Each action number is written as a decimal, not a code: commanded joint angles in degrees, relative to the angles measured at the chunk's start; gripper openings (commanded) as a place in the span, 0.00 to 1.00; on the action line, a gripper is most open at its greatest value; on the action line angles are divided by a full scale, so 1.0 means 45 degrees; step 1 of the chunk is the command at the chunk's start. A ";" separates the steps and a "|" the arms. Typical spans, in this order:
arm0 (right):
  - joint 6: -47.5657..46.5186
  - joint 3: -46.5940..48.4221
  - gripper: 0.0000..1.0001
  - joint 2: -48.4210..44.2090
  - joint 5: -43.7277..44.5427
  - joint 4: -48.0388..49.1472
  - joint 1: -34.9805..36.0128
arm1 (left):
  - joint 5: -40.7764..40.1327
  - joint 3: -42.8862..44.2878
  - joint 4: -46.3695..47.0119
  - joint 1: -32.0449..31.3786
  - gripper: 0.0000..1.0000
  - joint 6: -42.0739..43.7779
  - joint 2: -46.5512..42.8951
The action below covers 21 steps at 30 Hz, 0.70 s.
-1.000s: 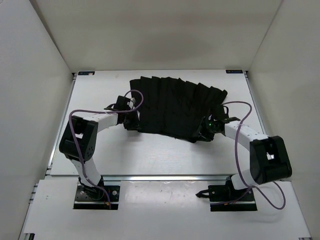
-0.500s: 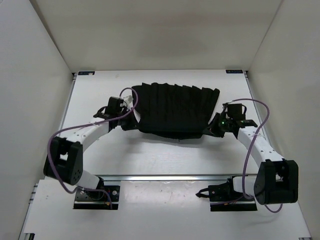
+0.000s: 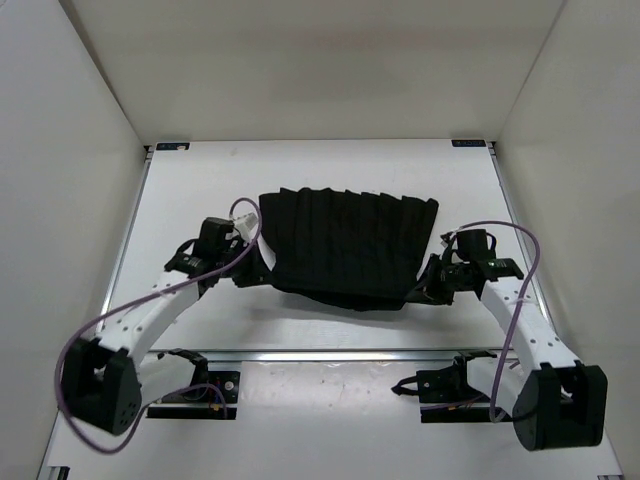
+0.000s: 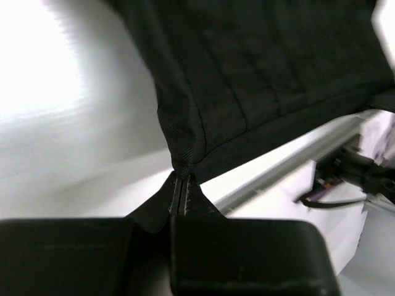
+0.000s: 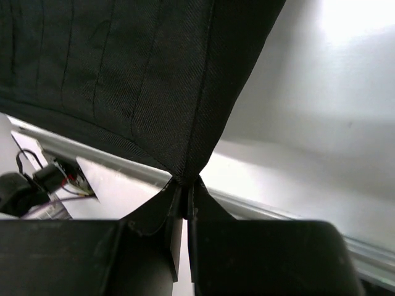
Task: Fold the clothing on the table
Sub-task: Fold the skirt
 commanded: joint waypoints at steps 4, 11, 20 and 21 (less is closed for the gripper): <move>0.0082 0.0613 0.00 -0.1857 0.0668 -0.2322 0.1327 | -0.0017 -0.0991 -0.2138 -0.0511 0.00 -0.0515 -0.3622; 0.0317 0.1701 0.00 -0.2663 -0.0463 -0.3749 0.1741 | 0.0451 -0.0668 -0.3095 -0.0553 0.00 -0.1048 -0.5585; -0.1382 0.7892 0.00 0.5077 -0.1831 -0.1877 -0.0268 | 0.2030 0.4583 -0.0660 0.2450 0.00 -0.0343 0.1943; -0.1498 0.9368 0.00 0.5866 -0.2026 -0.1720 -0.0465 | 0.2382 0.5441 -0.0364 0.2977 0.04 -0.0556 0.3542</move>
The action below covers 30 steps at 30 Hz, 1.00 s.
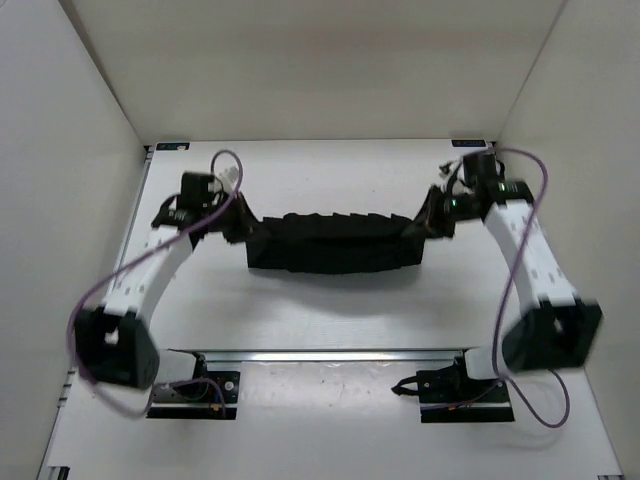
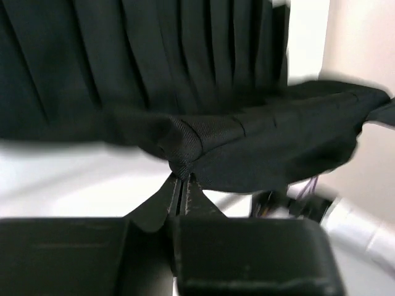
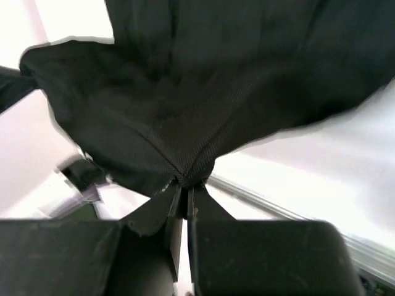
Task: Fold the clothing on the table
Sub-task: Fold the skirt
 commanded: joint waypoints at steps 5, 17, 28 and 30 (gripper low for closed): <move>-0.0620 0.8070 0.37 0.8548 -0.0351 0.1010 -0.1646 | 0.3634 0.5543 0.3205 0.2482 0.35 -0.1477 0.8703; 0.0549 0.1094 0.45 0.5808 -0.0721 0.6176 -0.2682 | 0.3996 0.2250 0.7453 0.2232 0.44 -0.3753 0.6746; 0.5003 -0.3975 0.55 0.4514 0.1579 1.1143 -0.1142 | -0.0574 0.0588 0.5421 0.0160 0.43 -0.2030 0.5725; 0.5705 -0.4054 0.56 0.4729 0.1954 1.1339 -0.1042 | -0.0868 0.0724 0.5245 -0.0152 0.42 -0.1874 0.6193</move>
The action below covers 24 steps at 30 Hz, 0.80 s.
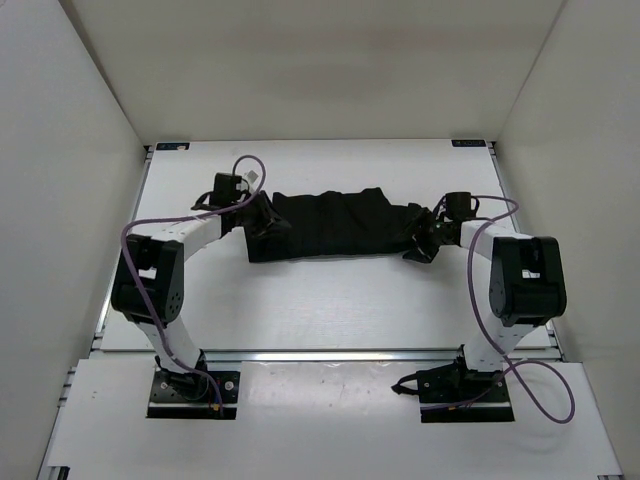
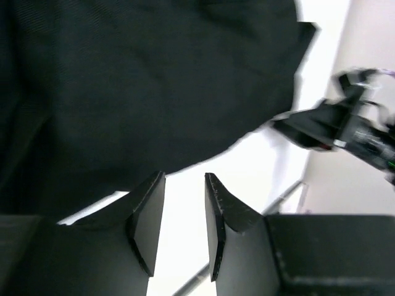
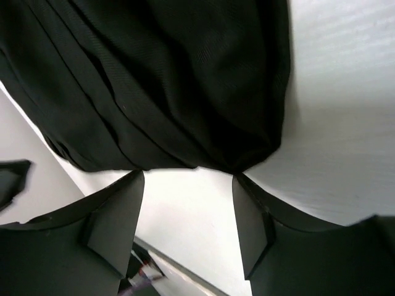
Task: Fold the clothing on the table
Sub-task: Fold the skirt
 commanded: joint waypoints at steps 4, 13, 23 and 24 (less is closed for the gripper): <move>0.2899 -0.0456 0.57 0.0024 0.1710 0.3085 0.0196 | -0.1778 0.0567 -0.1145 -0.0596 0.41 0.0852 0.1025; 0.2517 0.0359 0.35 0.1333 0.1905 0.3737 -0.0233 | -0.2406 -0.0817 -0.0486 -0.0753 0.41 0.1284 0.1768; -0.1898 0.3773 0.00 0.0161 0.1906 0.1844 0.1520 | -0.2484 -0.1014 -0.0523 -0.0754 0.41 0.1557 0.2237; -0.2463 0.3993 0.00 0.0181 0.1905 0.1627 0.2066 | -0.2522 -0.1053 -0.0484 -0.0869 0.41 0.1537 0.2179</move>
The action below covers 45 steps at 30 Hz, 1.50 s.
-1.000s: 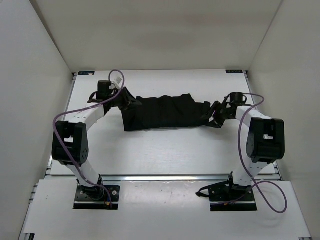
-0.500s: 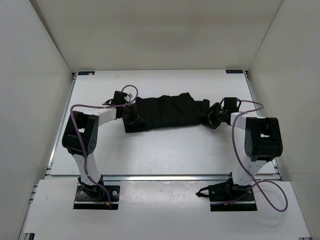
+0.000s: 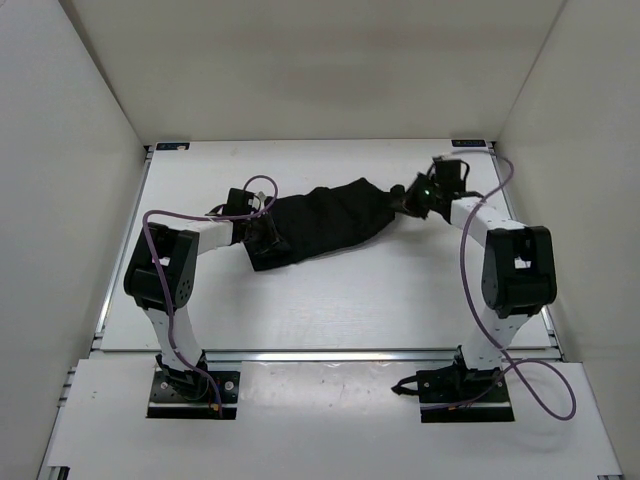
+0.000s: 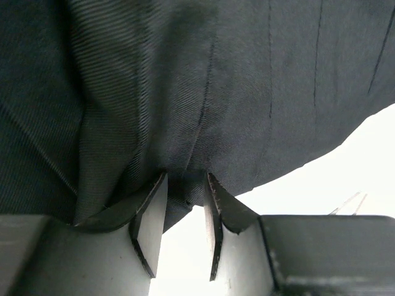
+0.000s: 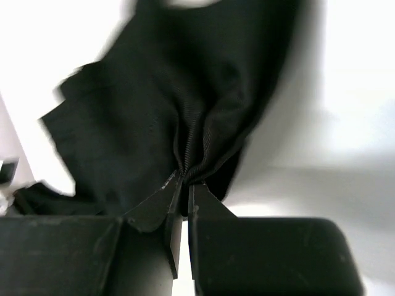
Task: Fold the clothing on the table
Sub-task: Fold the skirt
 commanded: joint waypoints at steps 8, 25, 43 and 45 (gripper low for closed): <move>-0.3349 0.5213 0.00 0.0803 -0.1217 -0.1438 0.5007 | -0.0467 -0.0632 -0.0030 -0.0176 0.41 0.0274 0.0245; -0.4127 0.8185 0.00 0.4690 -0.3348 -0.3606 0.7764 | 0.3048 -0.2272 0.2430 0.0878 0.41 -0.0781 -0.0204; -0.4324 0.6764 0.00 0.3716 -0.3173 -0.3202 0.8135 | 0.4270 -0.3607 0.3001 0.2930 0.34 -0.2652 -0.4892; -0.4111 0.6471 0.00 0.3677 -0.3055 -0.2985 0.8039 | 0.2449 -0.2433 0.0083 0.2560 0.34 -0.0670 -0.4931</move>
